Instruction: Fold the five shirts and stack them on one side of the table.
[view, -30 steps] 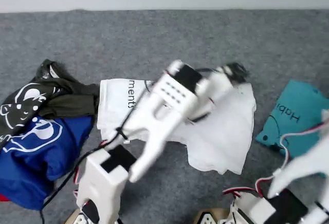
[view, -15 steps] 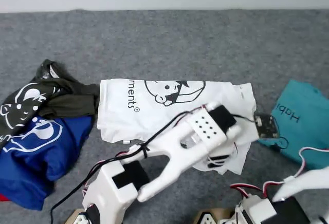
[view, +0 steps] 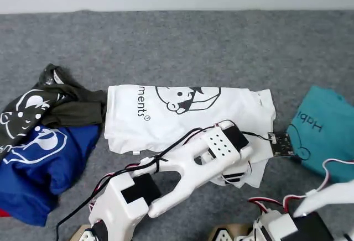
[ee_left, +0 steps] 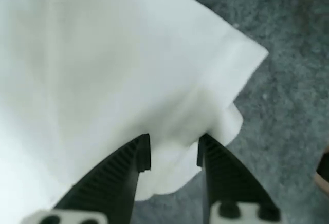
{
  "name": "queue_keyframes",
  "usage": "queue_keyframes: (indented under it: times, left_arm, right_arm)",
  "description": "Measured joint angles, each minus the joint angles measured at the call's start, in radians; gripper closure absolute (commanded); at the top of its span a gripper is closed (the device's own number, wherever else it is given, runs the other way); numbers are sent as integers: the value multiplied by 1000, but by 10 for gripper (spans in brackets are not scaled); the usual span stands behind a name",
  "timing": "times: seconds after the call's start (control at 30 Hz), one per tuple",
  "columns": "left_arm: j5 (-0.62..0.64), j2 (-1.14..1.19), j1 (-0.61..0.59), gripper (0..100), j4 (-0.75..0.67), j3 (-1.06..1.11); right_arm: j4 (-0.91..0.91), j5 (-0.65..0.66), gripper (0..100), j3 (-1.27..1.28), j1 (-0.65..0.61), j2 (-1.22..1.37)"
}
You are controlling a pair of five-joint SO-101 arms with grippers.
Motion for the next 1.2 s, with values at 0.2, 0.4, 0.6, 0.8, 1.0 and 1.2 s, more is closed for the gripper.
queue_keyframes:
  times: [0.2,0.4,0.6,0.8,1.0,1.2]
  left_arm:
    - [-8,68,2,971,-12,-18]
    - [-8,71,0,994,44,-124]
    - [-8,71,-5,994,137,-267]
    - [-9,94,-80,994,140,-336]
    - [-54,150,-143,994,129,-341]
    - [-61,161,-152,994,121,-350]
  right_arm:
    - [0,0,958,0,2,0]
    - [0,0,958,0,2,0]
    - [0,0,958,0,2,0]
    - [0,0,958,0,2,0]
    - [0,0,958,0,2,0]
    - [0,0,958,0,2,0]
